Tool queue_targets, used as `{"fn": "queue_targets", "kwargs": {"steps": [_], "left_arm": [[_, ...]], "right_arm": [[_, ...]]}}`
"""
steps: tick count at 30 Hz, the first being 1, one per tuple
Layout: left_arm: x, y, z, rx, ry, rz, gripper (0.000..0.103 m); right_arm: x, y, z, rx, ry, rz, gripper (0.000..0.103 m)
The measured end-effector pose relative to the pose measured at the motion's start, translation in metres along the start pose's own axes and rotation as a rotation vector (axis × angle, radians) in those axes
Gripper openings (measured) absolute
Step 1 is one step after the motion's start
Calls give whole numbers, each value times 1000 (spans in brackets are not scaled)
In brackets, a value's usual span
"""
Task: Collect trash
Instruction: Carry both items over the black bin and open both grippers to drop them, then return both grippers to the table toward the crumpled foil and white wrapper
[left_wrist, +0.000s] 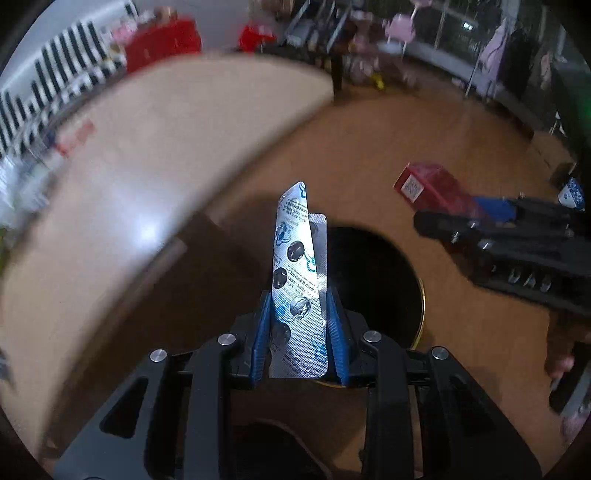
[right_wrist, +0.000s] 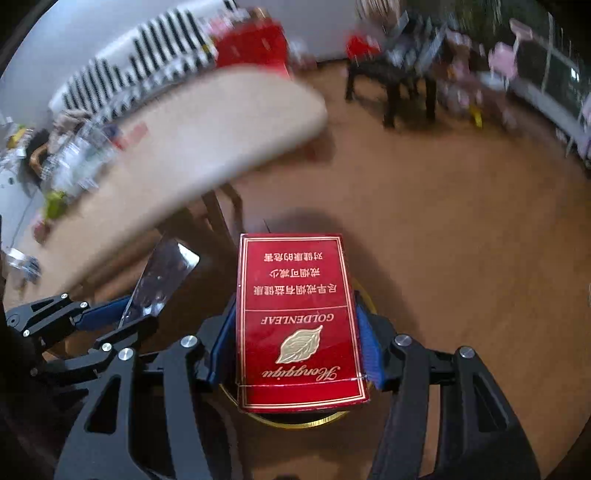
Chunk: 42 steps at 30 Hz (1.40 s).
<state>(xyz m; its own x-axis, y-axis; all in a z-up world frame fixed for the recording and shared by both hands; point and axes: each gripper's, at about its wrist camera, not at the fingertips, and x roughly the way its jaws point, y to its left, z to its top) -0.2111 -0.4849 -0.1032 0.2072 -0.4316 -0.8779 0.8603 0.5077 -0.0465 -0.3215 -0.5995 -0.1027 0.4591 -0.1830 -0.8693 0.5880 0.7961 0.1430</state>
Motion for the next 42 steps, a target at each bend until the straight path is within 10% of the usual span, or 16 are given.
{"fn": "queue_targets", "kwargs": {"steps": [20, 22, 24, 36, 42], "left_arm": [[70, -1, -23, 19, 135, -74, 30], [67, 0, -23, 11, 105, -83, 59], [62, 0, -22, -1, 68, -84, 97], [12, -2, 0, 27, -19, -31, 97], [-62, 73, 4, -110, -82, 60, 97]], "right_arm": [[66, -6, -13, 79, 149, -16, 61], [65, -12, -12, 119, 158, -21, 65], [61, -18, -9, 148, 144, -25, 95], [17, -39, 13, 170, -16, -116, 96], [8, -18, 34, 126, -82, -68, 96]]}}
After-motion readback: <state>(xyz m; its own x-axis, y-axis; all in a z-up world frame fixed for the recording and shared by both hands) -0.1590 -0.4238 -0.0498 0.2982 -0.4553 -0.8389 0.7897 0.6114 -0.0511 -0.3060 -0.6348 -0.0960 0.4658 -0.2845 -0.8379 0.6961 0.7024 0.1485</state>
